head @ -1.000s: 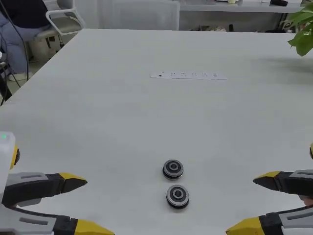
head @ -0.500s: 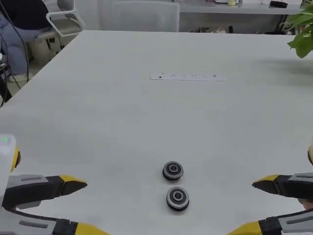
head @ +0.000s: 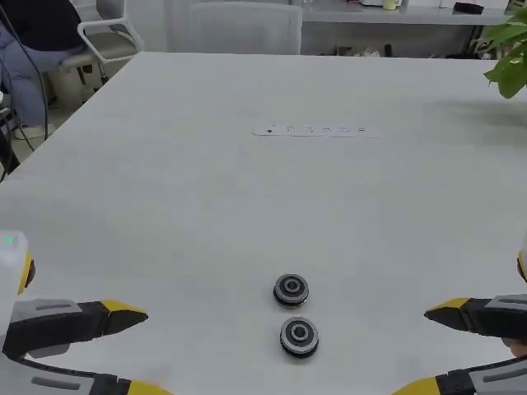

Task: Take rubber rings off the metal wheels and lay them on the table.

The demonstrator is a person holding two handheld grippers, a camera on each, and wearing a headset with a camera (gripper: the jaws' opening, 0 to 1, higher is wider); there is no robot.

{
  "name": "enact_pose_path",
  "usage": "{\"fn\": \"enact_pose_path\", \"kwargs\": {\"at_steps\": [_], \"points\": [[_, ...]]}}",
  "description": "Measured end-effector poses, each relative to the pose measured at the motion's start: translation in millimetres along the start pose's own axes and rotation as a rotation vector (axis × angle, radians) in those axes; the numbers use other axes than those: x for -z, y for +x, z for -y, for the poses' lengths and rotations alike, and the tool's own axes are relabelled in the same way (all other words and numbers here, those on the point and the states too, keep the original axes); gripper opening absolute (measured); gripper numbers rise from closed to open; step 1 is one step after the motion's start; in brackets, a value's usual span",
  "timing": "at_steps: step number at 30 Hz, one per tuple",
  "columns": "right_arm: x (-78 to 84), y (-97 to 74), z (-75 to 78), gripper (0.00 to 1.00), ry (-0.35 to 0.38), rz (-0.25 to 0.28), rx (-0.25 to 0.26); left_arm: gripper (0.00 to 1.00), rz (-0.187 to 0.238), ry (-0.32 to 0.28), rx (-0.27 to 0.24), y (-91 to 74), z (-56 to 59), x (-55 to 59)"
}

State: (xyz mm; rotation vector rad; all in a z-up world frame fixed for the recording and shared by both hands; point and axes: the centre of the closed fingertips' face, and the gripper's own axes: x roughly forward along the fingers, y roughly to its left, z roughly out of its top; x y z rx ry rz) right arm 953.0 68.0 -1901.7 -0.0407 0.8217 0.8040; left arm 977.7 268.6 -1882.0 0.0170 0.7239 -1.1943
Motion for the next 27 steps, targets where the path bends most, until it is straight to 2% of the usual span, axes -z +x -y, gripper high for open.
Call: {"fn": "enact_pose_path", "kwargs": {"at_steps": [3, 8, 11, 14, 20, 27], "points": [[-1.0, -0.2, -0.4, 0.84, 0.004, 0.007, -0.003, 0.76, -0.005, 0.012, 0.006, 0.3, 0.8, -0.1], [-2.2, -1.1, -1.8, 0.84, -0.011, 0.006, -0.005, 0.78, 0.026, 0.035, 0.023, -1.9, 3.8, -8.5], [-12.7, -6.7, -1.1, 0.81, -0.032, 0.05, 0.003, 0.81, 0.03, 0.07, 0.027, -4.9, 5.7, -15.1], [-19.0, -11.5, 1.4, 0.8, -0.024, 0.065, 0.015, 0.81, 0.046, 0.095, 0.047, -7.6, 10.2, -28.5], [-31.4, -22.9, 4.7, 0.79, -0.083, 0.065, 0.036, 0.82, 0.039, 0.176, 0.042, -11.7, 12.2, -48.3], [-67.8, -37.2, 8.4, 0.75, -0.163, 0.134, 0.062, 0.81, 0.044, 0.271, 0.036, -17.6, 12.4, -77.2]]}}
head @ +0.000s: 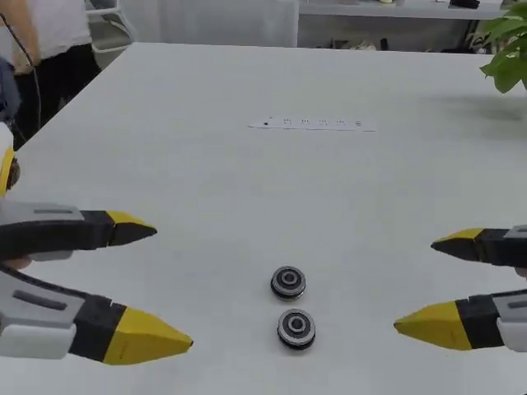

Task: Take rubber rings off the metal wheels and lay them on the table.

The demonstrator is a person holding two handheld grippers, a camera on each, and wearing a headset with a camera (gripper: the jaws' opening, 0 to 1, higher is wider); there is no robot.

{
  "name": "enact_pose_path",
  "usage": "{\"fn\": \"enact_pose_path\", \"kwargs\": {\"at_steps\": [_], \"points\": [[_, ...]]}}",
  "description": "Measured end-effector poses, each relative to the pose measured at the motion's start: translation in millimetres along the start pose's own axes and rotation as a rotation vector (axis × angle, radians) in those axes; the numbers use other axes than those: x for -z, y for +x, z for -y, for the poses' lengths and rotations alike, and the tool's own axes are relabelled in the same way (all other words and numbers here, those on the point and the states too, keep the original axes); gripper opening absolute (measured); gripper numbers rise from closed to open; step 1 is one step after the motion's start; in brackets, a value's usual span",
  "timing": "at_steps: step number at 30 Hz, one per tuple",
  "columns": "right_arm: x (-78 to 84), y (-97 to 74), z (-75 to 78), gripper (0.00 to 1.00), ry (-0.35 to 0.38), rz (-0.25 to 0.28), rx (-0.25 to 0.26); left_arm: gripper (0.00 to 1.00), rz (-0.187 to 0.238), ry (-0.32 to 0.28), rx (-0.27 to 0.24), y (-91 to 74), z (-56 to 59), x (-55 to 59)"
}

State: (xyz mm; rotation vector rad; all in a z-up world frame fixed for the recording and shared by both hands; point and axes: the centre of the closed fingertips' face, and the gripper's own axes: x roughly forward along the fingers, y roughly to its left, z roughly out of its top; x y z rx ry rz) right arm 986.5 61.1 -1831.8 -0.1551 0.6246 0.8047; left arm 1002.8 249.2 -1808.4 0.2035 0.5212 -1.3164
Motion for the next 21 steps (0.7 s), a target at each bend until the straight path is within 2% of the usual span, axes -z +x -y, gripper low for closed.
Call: {"fn": "enact_pose_path", "kwargs": {"at_steps": [8, 10, 11, 15, 17, 20, 21], "points": [[-35.6, 7.3, -0.3, 0.66, -0.06, 0.055, -0.021, 0.76, -0.023, 0.101, 0.005, 1.0, -12.3, -20.6], [-45.0, 10.8, -0.8, 0.63, -0.082, 0.068, -0.026, 0.7, -0.027, 0.131, -0.001, 2.2, -16.1, -24.9], [-50.8, 13.2, -1.0, 0.61, -0.095, 0.074, -0.031, 0.65, -0.028, 0.166, -0.007, 3.7, -19.1, -28.8], [-67.4, 22.8, 2.2, 0.57, -0.127, 0.093, -0.029, 0.66, 0.009, 0.19, 0.001, 11.8, -22.9, -46.8], [-72.0, 27.6, 3.1, 0.52, -0.129, 0.097, -0.037, 0.64, 0.017, 0.213, 0.002, 16.0, -24.6, -54.1], [-79.2, 36.2, 1.9, 0.43, -0.107, 0.122, -0.07, 0.6, 0.002, 0.262, -0.006, 22.5, -27.6, -60.4], [-80.2, 38.1, 2.5, 0.43, -0.104, 0.127, -0.072, 0.6, -0.002, 0.271, -0.005, 24.4, -28.2, -62.3]]}}
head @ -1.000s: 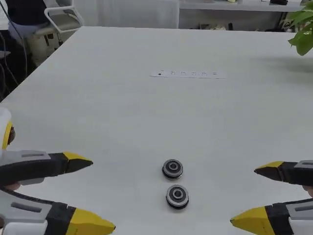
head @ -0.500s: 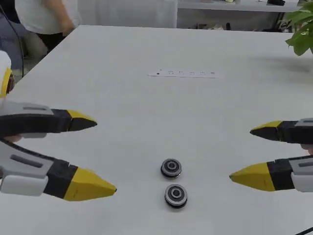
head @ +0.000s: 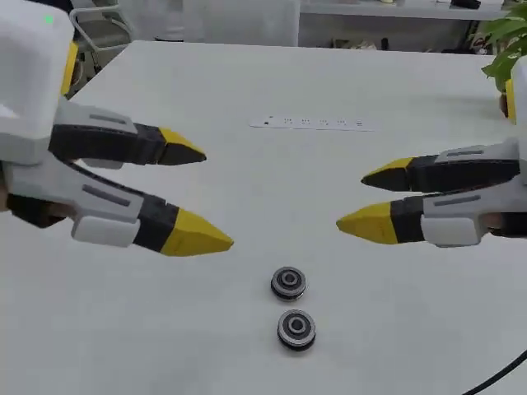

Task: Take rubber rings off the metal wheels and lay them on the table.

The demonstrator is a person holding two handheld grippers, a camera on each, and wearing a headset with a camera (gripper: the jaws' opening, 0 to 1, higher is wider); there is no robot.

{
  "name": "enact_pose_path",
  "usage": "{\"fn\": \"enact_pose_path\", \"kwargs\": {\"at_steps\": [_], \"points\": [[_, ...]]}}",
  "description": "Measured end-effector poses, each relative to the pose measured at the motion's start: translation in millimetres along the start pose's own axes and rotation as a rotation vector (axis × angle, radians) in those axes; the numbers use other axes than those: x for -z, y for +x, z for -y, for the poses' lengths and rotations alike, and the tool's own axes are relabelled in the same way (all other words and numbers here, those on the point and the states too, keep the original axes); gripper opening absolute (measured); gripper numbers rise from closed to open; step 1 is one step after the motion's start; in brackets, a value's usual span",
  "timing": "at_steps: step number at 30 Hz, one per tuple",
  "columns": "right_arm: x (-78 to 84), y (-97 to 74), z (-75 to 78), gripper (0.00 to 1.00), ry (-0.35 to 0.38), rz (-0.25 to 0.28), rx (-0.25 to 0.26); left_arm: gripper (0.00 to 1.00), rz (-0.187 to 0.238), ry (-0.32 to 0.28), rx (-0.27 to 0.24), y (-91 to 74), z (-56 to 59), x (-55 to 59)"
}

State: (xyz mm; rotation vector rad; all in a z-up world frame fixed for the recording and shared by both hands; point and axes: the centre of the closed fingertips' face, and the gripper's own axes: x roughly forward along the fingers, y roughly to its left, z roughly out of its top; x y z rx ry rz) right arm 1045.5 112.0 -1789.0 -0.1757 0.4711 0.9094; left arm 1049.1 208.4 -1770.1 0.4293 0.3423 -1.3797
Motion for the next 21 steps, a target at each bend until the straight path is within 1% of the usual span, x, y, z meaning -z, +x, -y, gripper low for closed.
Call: {"fn": "enact_pose_path", "kwargs": {"at_steps": [2, 5, 6, 8, 10, 11, 12, 13, 14, 16, 18, 20, 21], "points": [[0.1, 5.7, 1.1, 0.43, -0.002, 0.003, -0.003, 0.6, 0.001, 0.025, 0.003, 5.2, -2.4, -6.0], [4.8, 14.0, 1.5, 0.4, -0.013, -0.007, -0.013, 0.55, 0.031, 0.049, 0.02, 14.7, -2.9, -15.8], [6.6, 15.7, 1.6, 0.38, -0.015, -0.007, -0.017, 0.52, 0.042, 0.05, 0.024, 18.1, -2.9, -17.7], [11.8, 20.2, 2.6, 0.35, -0.011, -0.009, -0.029, 0.49, 0.067, 0.033, 0.03, 28.7, -2.1, -20.6], [17.5, 24.4, 4.2, 0.33, 0.002, -0.008, -0.031, 0.47, 0.095, 0.038, 0.039, 39.0, 1.0, -20.0], [20.6, 26.1, 4.2, 0.31, 0.009, -0.011, -0.036, 0.45, 0.102, 0.04, 0.04, 42.9, 2.4, -18.5], [25.5, 28.3, 3.3, 0.29, 0.01, -0.017, -0.046, 0.42, 0.114, 0.057, 0.038, 48.2, 4.3, -16.5], [28.7, 29.9, 3.2, 0.27, 0.011, -0.02, -0.05, 0.37, 0.124, 0.083, 0.046, 51.7, 7.2, -15.3], [32.3, 31.5, 2.3, 0.26, 0.016, -0.024, -0.053, 0.35, 0.129, 0.088, 0.053, 56.2, 10.5, -11.1], [39.7, 35.3, 1.4, 0.26, 0.031, -0.033, -0.06, 0.31, 0.135, 0.065, 0.064, 61.7, 12.2, -6.8], [45.6, 38.4, 0.0, 0.25, 0.035, -0.043, -0.066, 0.32, 0.145, 0.021, 0.084, 67.0, 15.8, -2.4], [54.7, 41.7, -1.7, 0.24, 0.04, -0.068, -0.072, 0.32, 0.122, -0.02, 0.108, 74.2, 19.8, 11.3], [58.0, 42.6, -2.4, 0.24, 0.046, -0.077, -0.077, 0.32, 0.107, -0.028, 0.112, 76.5, 21.3, 17.0]]}}
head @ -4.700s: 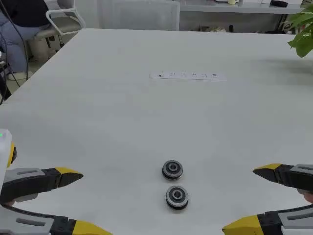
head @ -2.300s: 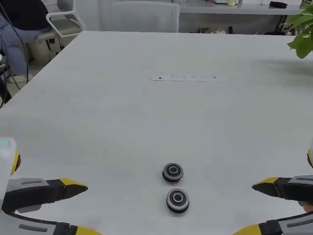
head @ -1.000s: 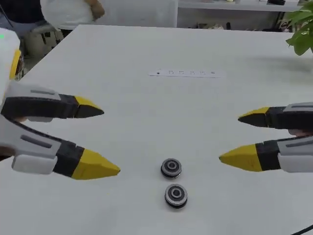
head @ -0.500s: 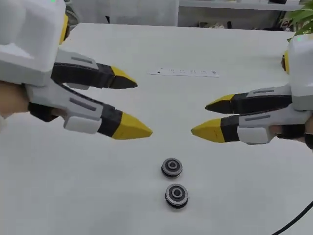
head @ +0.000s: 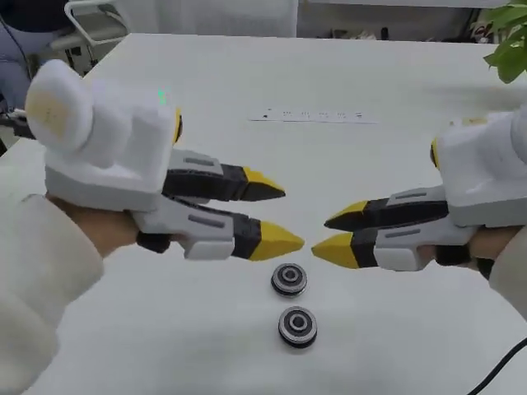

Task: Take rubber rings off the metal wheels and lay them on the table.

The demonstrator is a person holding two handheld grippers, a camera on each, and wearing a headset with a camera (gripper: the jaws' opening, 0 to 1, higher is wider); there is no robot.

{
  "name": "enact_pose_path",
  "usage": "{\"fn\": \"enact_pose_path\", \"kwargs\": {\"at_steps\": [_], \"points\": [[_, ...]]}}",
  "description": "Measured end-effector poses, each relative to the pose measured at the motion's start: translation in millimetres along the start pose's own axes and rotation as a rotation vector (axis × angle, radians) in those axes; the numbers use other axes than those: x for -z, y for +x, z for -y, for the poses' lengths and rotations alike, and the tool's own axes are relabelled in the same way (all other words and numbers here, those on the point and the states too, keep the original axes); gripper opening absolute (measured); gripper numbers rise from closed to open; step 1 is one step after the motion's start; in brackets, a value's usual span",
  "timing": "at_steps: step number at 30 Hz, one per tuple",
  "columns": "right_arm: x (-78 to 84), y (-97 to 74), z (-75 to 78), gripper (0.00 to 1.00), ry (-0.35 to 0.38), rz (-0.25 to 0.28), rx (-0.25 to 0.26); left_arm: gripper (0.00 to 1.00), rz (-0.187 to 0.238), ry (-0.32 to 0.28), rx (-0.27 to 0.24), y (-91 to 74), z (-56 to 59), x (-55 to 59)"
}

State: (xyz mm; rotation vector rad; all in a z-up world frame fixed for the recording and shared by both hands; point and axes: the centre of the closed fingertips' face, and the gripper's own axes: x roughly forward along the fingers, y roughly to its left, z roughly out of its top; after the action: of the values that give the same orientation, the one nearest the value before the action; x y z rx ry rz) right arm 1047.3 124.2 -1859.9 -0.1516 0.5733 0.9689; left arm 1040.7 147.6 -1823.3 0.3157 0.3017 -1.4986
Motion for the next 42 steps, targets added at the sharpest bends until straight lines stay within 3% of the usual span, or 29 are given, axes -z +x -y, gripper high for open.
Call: {"fn": "enact_pose_path", "kwargs": {"at_steps": [6, 10, 17, 20, 24, 28, 42], "points": [[19.2, 5.4, -4.3, 0.25, 0.048, -0.032, -0.027, 0.34, -0.098, -0.006, 0.006, 13.2, 7.5, 35.2], [37.2, 9.2, -9.2, 0.22, 0.055, -0.093, -0.042, 0.36, -0.126, -0.027, 0.029, 21.9, 12.9, 45.4], [73.2, 15.1, -13.0, 0.21, -0.022, -0.241, -0.048, 0.35, -0.152, -0.04, 0.03, 35.6, 16.4, 59.8], [77.9, 18.7, -17.5, 0.21, -0.021, -0.246, -0.065, 0.33, -0.196, -0.033, 0.027, 38.6, 16.8, 73.2], [86.0, 24.3, -22.7, 0.2, -0.041, -0.271, -0.087, 0.3, -0.21, -0.062, 0.04, 42.0, 19.3, 81.6], [90.3, 28.2, -23.7, 0.2, -0.046, -0.277, -0.092, 0.25, -0.245, -0.05, 0.064, 46.9, 27.0, 90.6], [92.7, 36.4, -29.8, 0.2, -0.101, -0.282, -0.103, 0.18, -0.271, -0.037, 0.093, 57.2, 38.4, 101.6]]}}
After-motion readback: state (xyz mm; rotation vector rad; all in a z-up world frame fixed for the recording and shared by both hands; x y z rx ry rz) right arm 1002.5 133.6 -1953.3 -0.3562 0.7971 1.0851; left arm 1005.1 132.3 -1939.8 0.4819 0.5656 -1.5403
